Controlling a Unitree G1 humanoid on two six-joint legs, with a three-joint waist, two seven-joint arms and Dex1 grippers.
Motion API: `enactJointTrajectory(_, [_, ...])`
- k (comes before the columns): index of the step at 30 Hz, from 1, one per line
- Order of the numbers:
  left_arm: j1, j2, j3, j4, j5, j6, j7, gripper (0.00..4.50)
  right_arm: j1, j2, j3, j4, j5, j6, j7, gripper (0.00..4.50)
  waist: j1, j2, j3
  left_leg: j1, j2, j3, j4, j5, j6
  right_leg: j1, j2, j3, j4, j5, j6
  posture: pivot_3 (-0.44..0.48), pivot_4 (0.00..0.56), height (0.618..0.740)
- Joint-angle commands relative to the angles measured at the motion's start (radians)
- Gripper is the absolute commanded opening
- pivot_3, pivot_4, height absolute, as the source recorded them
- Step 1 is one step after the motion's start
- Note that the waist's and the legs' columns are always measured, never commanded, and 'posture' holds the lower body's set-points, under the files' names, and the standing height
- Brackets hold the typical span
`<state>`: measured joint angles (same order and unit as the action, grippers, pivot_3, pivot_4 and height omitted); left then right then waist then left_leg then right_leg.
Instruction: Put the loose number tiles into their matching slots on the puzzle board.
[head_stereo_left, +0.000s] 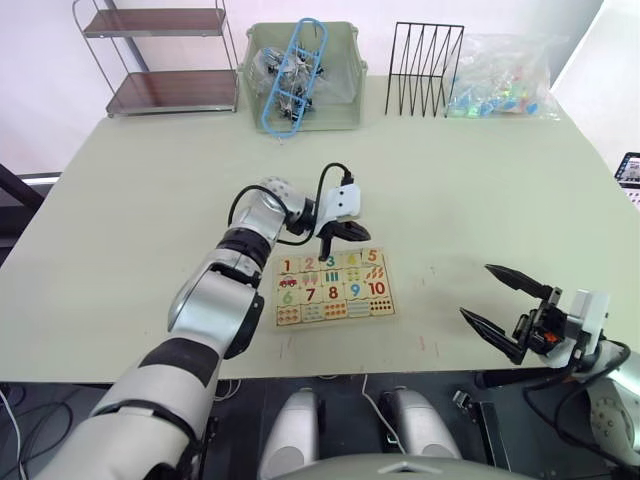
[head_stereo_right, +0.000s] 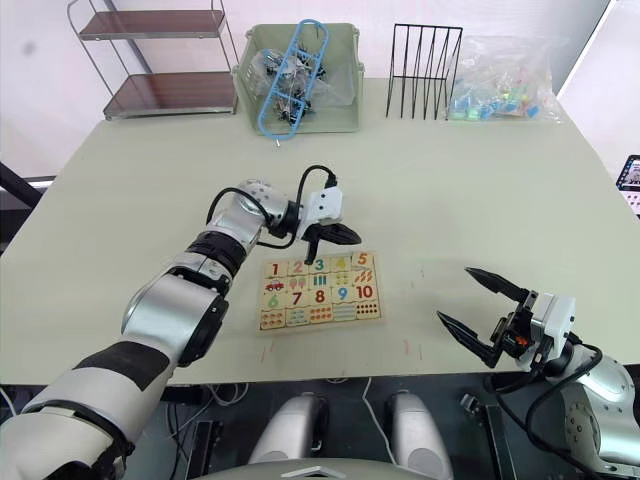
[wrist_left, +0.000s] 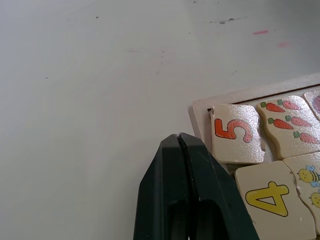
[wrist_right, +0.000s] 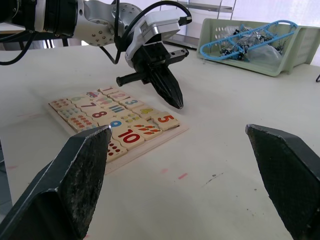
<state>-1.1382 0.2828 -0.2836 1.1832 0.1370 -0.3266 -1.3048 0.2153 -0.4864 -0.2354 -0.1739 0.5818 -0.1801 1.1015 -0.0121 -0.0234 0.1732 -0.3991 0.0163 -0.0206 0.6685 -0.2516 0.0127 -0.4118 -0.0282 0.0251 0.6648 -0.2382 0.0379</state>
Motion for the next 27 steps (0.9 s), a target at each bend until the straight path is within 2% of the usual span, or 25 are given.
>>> enactJointTrajectory(1, [-0.028, -0.004, 0.01, -0.002, 0.008, -0.021, -0.002, 0.03, 0.004, -0.004, -0.018, -0.031, 0.017, -0.008, -0.006, 4.5, 0.0, 0.0, 0.0, 0.0, 0.0, 0.0, 0.0, 0.0, 0.0, 0.0, 0.0, 0.0, 0.0, 0.0, 0.0, 0.0, 0.15, 0.739])
enactJointTrajectory(27, [-0.028, -0.009, 0.01, 0.004, 0.037, -0.028, -0.041, 0.03, 0.004, 0.004, -0.014, -0.034, 0.014, -0.018, -0.02, 4.5, 0.001, 0.0, 0.0, 0.0, 0.0, 0.0, 0.0, 0.0, 0.0, 0.0, 0.0, 0.0, 0.0, 0.0, 0.0, 0.0, 0.15, 0.739])
